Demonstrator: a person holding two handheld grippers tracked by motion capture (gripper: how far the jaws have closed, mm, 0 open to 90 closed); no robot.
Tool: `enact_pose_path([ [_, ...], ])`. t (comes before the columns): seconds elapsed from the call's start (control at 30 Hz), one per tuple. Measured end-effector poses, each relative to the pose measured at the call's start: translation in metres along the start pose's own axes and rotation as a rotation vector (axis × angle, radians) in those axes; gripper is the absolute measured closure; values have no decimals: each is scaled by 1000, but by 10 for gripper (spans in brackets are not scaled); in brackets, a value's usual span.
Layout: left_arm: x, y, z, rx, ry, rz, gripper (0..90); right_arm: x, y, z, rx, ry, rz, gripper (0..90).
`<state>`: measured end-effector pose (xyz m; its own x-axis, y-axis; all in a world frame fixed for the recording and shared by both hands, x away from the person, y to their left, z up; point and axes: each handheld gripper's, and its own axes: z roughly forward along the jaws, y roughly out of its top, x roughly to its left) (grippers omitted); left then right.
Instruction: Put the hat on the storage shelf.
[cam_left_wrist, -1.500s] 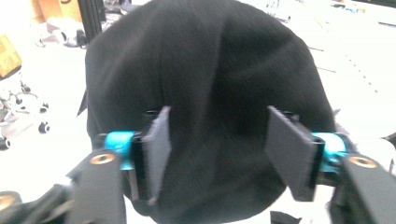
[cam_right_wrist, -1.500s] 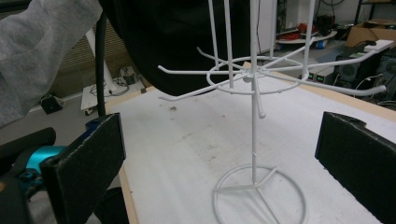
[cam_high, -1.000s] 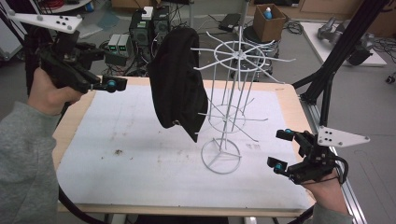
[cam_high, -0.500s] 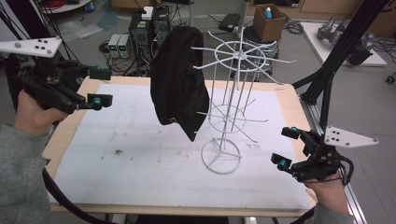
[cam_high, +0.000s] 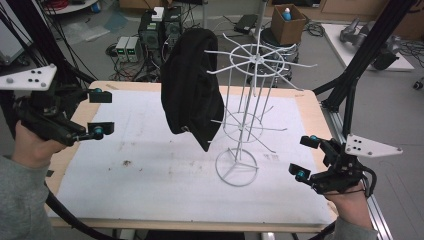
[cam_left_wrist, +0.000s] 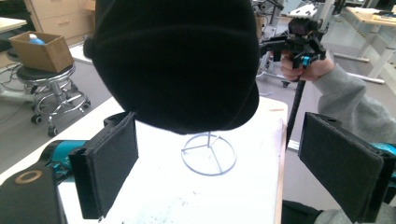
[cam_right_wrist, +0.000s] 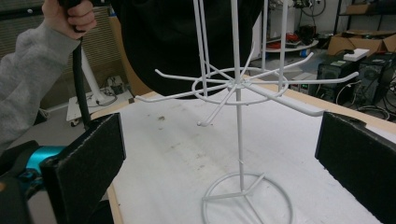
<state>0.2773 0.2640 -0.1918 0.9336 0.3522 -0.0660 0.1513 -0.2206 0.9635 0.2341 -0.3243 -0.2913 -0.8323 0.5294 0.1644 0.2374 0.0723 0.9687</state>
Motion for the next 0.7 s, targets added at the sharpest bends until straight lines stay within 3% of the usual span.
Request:
enact_pose_path([
  [0.33,-12,-27,-1,-16,27,6,124,0,2,-1,-14,-10,0,6],
  [0.43,-15,-35,-5,-24,55,9,124,0,2,0,-16,-13,-3,6],
  [0.7,-13,-55,-11,-50,82,-10,123,-1,1,4,-11,-15,-2,6],
])
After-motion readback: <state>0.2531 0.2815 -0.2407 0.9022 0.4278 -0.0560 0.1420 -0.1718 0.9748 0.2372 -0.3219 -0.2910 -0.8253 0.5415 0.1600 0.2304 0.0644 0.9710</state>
